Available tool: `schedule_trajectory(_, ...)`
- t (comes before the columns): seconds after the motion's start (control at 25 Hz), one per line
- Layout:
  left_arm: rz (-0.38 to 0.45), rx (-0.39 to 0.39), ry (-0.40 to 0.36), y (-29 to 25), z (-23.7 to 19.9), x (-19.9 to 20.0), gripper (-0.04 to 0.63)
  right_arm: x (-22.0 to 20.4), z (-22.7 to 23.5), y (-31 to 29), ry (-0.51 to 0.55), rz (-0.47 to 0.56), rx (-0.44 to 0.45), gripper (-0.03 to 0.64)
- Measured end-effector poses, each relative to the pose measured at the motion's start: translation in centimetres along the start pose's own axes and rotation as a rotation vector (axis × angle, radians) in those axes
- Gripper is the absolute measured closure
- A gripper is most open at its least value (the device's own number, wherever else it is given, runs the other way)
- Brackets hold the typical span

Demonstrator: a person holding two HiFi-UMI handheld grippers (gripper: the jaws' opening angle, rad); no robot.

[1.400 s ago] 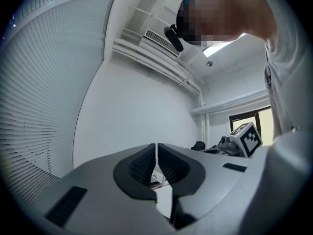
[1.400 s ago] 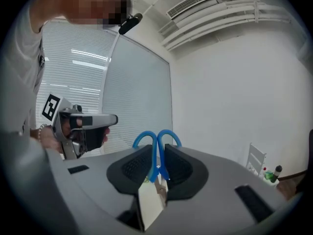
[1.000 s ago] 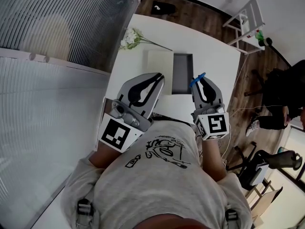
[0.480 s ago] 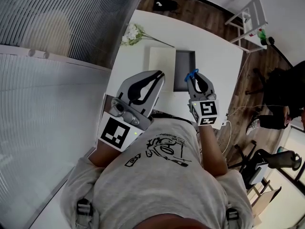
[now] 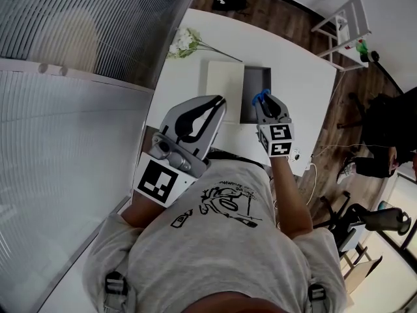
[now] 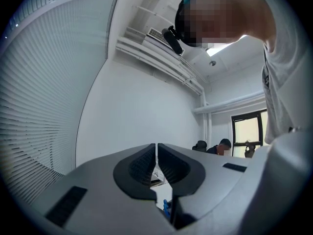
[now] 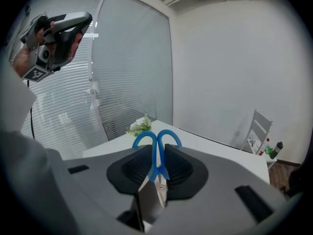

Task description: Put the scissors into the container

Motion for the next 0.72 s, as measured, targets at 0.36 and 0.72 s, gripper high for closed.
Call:
schedule_trajectory(0.36,-0.006,0.011,0.003,0.2,-0.6,0.0,0.565,-1.1,0.7,-3.3,-0.015,-0.064,0.008,0.529)
schedule_trajectory(0.72,-0.006,0.016,0.014,0.4,-1.1,-0.2,0.565,-2.8,1.5,-6.5,-0.045,-0.140,0.008,0.529)
Point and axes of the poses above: the fingertips, and each gripper's own axes: y backward along the fingers, z to its right, x out of its top, the point moved 5 cm from there along y, backward along the fingers, and after that the axes turned 15 degrees about -z, right-handed, at the moved point
